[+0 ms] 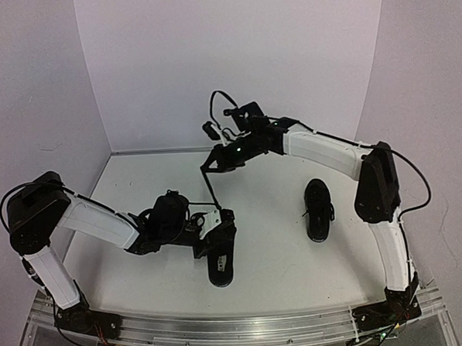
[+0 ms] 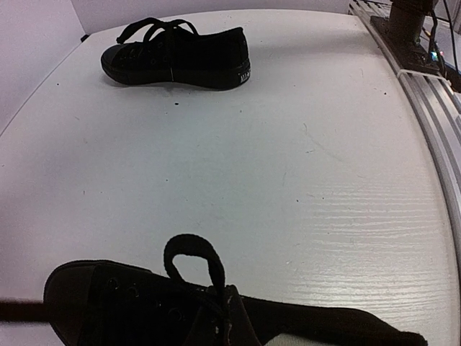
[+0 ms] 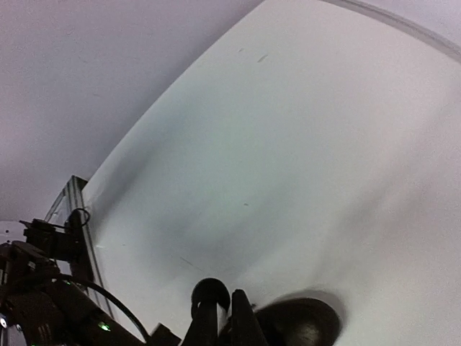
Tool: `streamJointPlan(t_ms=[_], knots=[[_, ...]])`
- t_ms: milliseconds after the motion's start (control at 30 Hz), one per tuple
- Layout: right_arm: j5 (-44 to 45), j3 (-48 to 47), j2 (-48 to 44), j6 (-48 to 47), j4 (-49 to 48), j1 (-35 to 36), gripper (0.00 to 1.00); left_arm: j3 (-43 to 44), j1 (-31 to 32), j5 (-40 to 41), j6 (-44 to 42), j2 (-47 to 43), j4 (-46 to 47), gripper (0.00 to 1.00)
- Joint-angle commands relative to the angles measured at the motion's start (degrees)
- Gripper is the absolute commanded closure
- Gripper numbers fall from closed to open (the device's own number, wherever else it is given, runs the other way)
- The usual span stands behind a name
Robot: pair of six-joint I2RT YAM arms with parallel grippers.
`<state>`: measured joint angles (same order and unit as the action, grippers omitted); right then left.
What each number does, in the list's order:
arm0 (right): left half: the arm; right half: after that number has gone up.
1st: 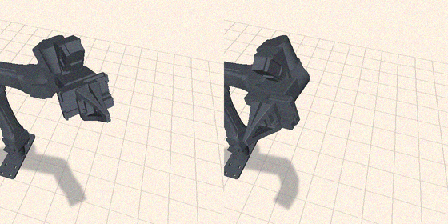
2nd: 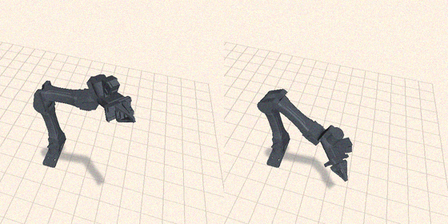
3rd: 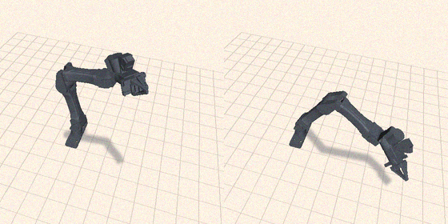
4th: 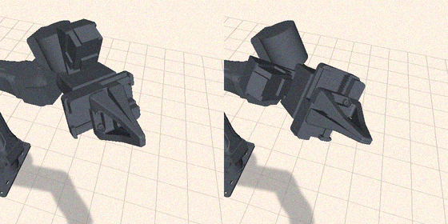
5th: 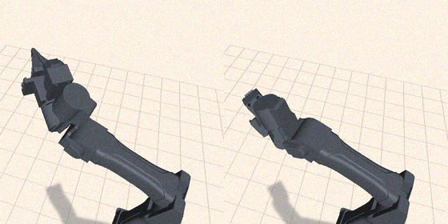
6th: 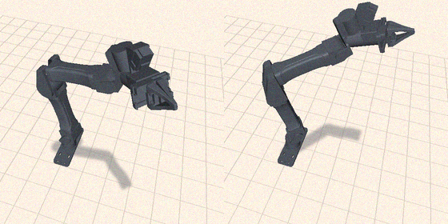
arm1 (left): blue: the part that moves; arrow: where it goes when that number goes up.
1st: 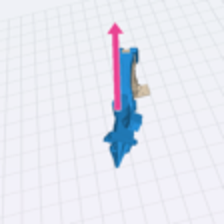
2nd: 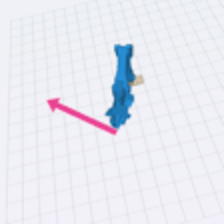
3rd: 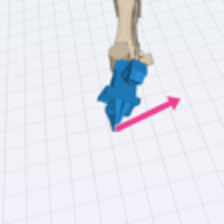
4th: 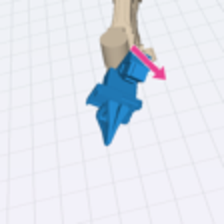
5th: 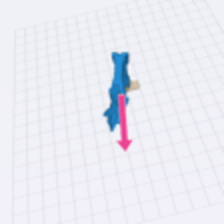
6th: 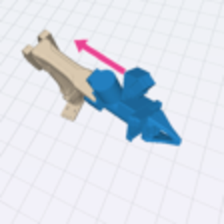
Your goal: Tie the shoes
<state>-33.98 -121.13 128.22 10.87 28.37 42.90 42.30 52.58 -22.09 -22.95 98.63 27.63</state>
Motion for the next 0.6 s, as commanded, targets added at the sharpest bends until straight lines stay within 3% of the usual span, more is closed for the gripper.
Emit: streamJointPlan(t_ms=[0, 167, 200, 367, 567], knots=[[-8.9, -4.2, 3.9, 4.0, 0.1, 3.1, 0.83, -0.7, 0.4, 0.7, -1.3, -1.8, 2.6, 1.00], [-8.5, 6.6, -2.9, 2.9, -0.4, 2.7, 0.42, -1.0, 0.4, 0.9, -1.1, -1.9, 2.8, 1.00], [-8.5, 9.2, -5.1, 3.0, -0.8, 2.3, 0.40, -1.1, 0.4, 1.0, -1.0, -1.9, 2.9, 1.00], [-9.5, 25.4, -17.7, 7.2, -7.9, -1.4, 0.37, -1.3, 0.4, 1.4, -0.8, -2.0, 3.5, 1.00], [-13.0, 45.0, -26.1, 16.8, -19.3, -2.9, 0.45, -1.1, 0.4, 2.1, -0.7, -1.7, 4.0, 1.00]])
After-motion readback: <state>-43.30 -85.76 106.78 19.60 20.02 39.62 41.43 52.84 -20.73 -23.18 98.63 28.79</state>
